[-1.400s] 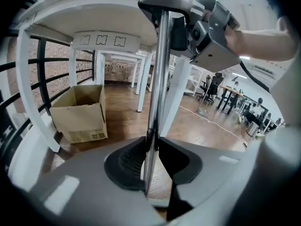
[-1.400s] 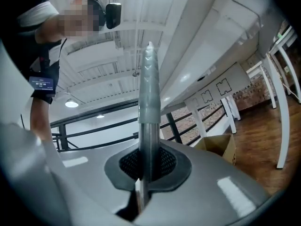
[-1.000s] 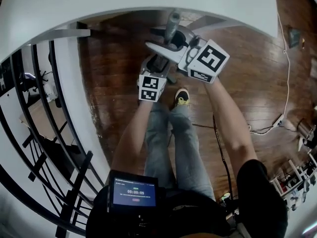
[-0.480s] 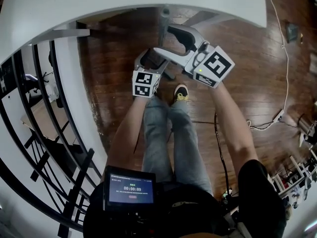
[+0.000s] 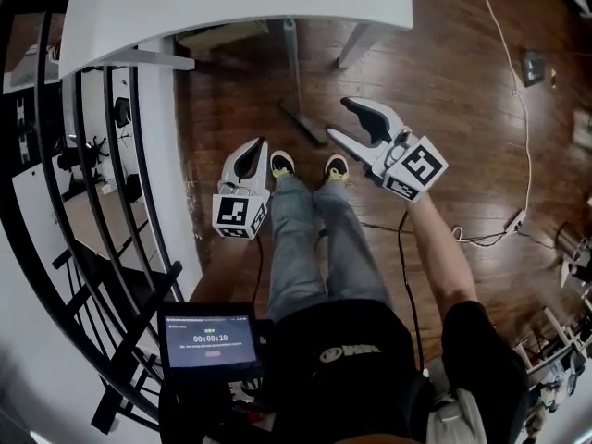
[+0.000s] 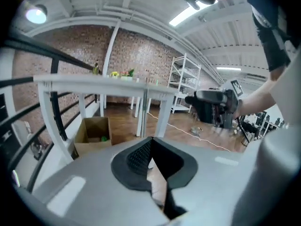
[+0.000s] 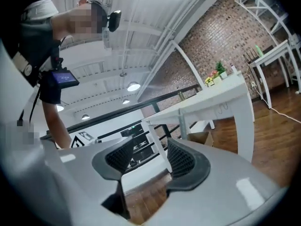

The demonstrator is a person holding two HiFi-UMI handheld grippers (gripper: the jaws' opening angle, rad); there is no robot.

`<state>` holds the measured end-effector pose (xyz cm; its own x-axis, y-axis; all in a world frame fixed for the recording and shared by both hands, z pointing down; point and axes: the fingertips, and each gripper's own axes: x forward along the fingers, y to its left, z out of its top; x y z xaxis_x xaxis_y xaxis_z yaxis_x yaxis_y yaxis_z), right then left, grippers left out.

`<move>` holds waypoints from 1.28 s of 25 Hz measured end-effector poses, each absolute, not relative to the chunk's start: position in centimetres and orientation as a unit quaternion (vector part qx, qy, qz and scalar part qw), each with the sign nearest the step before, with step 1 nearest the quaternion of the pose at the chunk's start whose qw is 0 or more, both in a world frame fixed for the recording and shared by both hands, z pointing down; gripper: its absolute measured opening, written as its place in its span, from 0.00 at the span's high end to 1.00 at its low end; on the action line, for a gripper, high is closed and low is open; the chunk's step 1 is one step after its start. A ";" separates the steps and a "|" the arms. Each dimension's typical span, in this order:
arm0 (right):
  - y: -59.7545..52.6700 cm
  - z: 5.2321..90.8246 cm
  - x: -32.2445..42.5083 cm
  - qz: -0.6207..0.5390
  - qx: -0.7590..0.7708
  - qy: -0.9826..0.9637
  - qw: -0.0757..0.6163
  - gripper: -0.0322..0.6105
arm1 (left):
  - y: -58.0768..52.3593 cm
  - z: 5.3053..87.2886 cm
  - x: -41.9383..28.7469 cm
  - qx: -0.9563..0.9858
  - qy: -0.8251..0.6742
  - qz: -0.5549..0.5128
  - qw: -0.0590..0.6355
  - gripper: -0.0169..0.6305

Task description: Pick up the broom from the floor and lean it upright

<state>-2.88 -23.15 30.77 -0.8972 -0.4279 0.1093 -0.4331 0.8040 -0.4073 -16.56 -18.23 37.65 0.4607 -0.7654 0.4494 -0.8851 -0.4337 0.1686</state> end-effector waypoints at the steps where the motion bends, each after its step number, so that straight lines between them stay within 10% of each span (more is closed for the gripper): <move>1: -21.7 28.8 -3.0 0.208 0.223 -0.952 0.009 0.61 | -17.1 34.1 -16.5 0.834 -0.502 0.143 0.179 0.95; 14: 4.4 9.3 -6.7 0.104 0.229 -0.968 0.010 0.92 | 6.1 7.8 -12.3 0.857 -0.509 0.066 0.047 0.95; 32: 16.1 5.1 -10.4 0.106 0.227 -0.968 -0.027 0.95 | 16.4 3.7 -11.6 0.863 -0.504 0.019 0.017 0.95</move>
<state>-10.45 16.07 5.09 -0.8954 -0.4452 -0.0038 -0.4337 0.8743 -0.2181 -11.60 16.44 3.65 0.4913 -0.8696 0.0497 -0.8709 -0.4914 0.0104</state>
